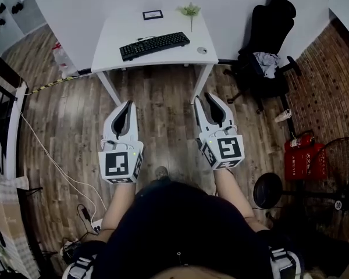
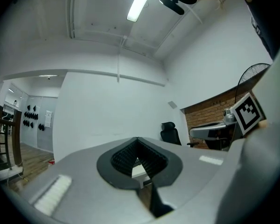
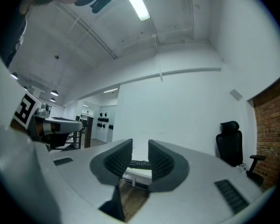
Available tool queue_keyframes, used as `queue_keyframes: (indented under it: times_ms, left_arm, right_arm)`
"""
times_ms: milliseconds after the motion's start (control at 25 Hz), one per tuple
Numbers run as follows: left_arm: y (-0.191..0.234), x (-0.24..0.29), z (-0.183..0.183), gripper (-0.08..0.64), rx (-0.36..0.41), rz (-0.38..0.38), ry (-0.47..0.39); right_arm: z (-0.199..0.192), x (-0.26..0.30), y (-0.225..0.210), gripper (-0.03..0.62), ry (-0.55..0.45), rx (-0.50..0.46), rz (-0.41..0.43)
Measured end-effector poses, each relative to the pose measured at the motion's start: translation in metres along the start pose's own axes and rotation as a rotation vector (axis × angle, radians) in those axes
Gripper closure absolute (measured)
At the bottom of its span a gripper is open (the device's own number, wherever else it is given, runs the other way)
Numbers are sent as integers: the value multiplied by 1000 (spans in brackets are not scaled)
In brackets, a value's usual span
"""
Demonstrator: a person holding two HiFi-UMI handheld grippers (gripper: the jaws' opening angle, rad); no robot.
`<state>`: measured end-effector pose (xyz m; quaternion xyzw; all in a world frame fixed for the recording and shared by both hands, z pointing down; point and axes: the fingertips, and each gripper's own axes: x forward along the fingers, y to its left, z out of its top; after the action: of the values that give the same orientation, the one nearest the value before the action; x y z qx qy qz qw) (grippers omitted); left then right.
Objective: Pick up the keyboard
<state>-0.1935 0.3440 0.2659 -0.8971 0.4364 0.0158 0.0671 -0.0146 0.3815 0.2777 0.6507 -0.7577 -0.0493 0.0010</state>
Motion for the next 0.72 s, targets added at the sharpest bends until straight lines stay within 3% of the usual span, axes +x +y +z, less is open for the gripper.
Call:
queue_keyframes:
  times_ms: [720]
  left_arm:
    - [34,104,-37,563,-42,-49,35]
  right_arm:
    - [-35,104,-50,508,35,21,-23]
